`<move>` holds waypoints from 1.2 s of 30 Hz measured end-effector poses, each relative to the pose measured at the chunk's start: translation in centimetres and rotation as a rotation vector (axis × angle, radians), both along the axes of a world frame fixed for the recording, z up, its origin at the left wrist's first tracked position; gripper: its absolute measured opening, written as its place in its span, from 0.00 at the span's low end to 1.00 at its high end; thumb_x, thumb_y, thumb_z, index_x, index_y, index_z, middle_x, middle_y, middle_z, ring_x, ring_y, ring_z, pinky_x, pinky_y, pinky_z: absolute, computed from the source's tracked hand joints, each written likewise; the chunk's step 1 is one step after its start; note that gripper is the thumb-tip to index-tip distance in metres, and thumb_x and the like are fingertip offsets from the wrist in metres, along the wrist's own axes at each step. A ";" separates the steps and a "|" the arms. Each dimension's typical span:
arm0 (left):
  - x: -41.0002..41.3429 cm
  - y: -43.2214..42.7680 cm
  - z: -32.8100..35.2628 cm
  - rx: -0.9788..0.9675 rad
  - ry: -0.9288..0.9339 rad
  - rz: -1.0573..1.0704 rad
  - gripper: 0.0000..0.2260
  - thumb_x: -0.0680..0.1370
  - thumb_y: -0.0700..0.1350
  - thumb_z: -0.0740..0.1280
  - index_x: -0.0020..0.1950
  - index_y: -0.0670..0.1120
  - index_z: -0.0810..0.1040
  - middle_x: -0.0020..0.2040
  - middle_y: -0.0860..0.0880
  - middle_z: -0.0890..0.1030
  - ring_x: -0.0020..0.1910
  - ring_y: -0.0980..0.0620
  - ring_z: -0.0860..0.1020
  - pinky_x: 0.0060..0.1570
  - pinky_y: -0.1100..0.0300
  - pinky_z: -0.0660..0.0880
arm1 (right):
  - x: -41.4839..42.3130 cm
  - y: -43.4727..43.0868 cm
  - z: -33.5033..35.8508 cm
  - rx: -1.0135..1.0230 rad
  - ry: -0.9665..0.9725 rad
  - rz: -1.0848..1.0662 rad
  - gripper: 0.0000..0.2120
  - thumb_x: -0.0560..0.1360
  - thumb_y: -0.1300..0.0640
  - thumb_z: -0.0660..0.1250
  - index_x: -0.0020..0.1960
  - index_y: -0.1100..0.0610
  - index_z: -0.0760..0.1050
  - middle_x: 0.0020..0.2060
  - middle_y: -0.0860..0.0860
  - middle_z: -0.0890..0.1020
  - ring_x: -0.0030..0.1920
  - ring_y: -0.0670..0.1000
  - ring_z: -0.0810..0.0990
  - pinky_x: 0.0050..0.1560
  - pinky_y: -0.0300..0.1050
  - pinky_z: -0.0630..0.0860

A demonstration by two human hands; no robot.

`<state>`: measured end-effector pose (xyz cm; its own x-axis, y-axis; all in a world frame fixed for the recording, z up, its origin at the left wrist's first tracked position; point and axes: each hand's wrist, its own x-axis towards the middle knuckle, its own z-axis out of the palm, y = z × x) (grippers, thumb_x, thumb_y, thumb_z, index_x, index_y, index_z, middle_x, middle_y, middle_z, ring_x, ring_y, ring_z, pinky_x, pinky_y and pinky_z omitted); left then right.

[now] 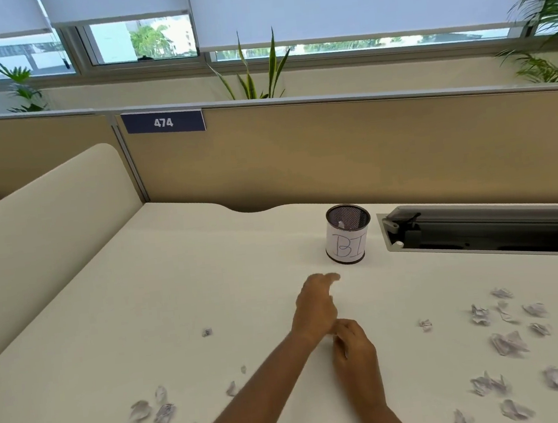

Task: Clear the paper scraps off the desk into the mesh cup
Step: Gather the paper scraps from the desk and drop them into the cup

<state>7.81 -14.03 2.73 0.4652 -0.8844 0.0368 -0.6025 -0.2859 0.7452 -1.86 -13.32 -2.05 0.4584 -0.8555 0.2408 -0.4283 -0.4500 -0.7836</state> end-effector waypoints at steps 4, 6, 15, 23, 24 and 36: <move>0.2 4.5 -1.9 0.078 -0.108 -0.014 0.22 0.79 0.32 0.54 0.71 0.47 0.67 0.74 0.46 0.65 0.76 0.51 0.59 0.75 0.57 0.58 | 1.0 2.7 -0.1 0.064 0.047 0.105 0.12 0.74 0.70 0.58 0.52 0.63 0.77 0.49 0.54 0.81 0.43 0.46 0.76 0.39 0.26 0.70; 1.2 6.4 -2.0 0.107 -0.181 -0.012 0.22 0.80 0.33 0.54 0.72 0.48 0.67 0.76 0.48 0.62 0.77 0.51 0.53 0.76 0.57 0.54 | 1.6 4.0 -0.2 0.052 0.064 0.156 0.12 0.75 0.69 0.58 0.53 0.61 0.77 0.51 0.53 0.80 0.47 0.46 0.76 0.44 0.27 0.70; 8.0 14.2 -1.0 0.179 -0.210 0.129 0.16 0.80 0.36 0.58 0.67 0.46 0.71 0.70 0.48 0.70 0.71 0.51 0.66 0.69 0.61 0.62 | 5.0 8.1 1.4 0.147 0.317 0.446 0.27 0.76 0.47 0.61 0.71 0.55 0.58 0.73 0.52 0.58 0.73 0.50 0.56 0.72 0.43 0.56; 10.3 18.5 -0.9 0.308 -0.225 0.207 0.19 0.80 0.38 0.59 0.71 0.46 0.66 0.72 0.49 0.68 0.72 0.51 0.66 0.70 0.58 0.65 | 7.3 12.8 2.5 0.171 0.527 0.615 0.36 0.73 0.42 0.64 0.73 0.55 0.53 0.74 0.56 0.55 0.74 0.54 0.53 0.73 0.50 0.55; 10.3 18.8 -1.0 0.327 -0.232 0.205 0.20 0.80 0.38 0.59 0.72 0.47 0.64 0.72 0.49 0.67 0.72 0.51 0.65 0.71 0.58 0.64 | 7.5 13.4 2.5 0.156 0.539 0.617 0.36 0.73 0.43 0.65 0.73 0.55 0.53 0.74 0.56 0.55 0.74 0.55 0.52 0.73 0.50 0.55; 9.3 18.4 -1.7 0.426 -0.291 0.195 0.25 0.81 0.42 0.57 0.76 0.46 0.53 0.72 0.44 0.64 0.70 0.48 0.67 0.68 0.55 0.69 | 5.4 15.3 1.9 -0.264 0.499 0.592 0.08 0.75 0.64 0.56 0.51 0.58 0.71 0.54 0.55 0.73 0.56 0.54 0.68 0.46 0.47 0.72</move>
